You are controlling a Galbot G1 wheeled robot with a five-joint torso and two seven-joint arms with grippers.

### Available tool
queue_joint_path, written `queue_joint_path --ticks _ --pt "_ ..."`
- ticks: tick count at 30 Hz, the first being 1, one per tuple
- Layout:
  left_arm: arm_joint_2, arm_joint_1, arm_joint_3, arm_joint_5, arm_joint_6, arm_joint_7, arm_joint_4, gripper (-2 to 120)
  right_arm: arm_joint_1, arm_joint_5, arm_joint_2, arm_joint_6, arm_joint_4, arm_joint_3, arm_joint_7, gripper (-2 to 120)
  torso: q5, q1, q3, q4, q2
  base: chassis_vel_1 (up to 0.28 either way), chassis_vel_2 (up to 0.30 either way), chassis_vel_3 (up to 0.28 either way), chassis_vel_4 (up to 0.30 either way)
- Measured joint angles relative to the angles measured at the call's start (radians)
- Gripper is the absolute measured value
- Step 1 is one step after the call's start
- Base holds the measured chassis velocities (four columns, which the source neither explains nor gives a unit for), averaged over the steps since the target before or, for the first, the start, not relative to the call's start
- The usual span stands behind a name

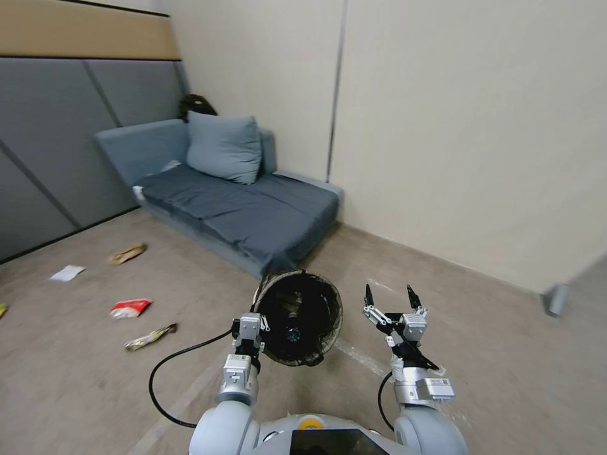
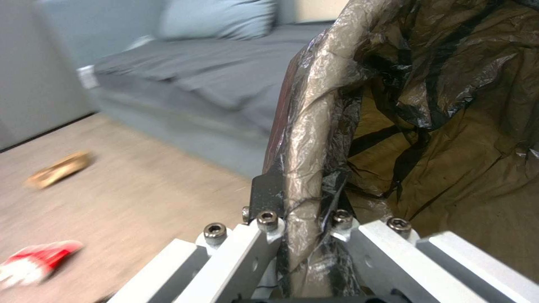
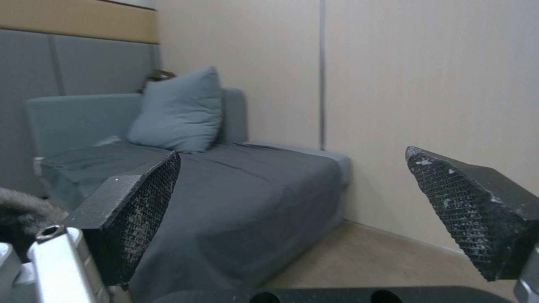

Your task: Pick up the trash bin, then pick up the garbage from the floor and place it into the trash bin.

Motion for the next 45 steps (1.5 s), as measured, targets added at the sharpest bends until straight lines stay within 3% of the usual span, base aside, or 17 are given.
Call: queue_joint_path --ticks 11,45 --pt "0.002 -0.001 -0.010 -0.005 0.000 -0.002 0.009 0 0.006 -0.053 0.000 0.062 -0.018 0.016 -0.049 100 -0.0001 0.000 0.000 -0.0001 0.000 0.126 0.116 0.122 0.122" --pt "0.012 0.002 -0.024 -0.017 -0.002 -0.010 -0.004 0 0.014 -0.047 0.000 0.079 -0.025 0.016 -0.088 100 0.0000 0.000 0.000 0.0000 0.000 0.124 0.125 0.129 0.121"
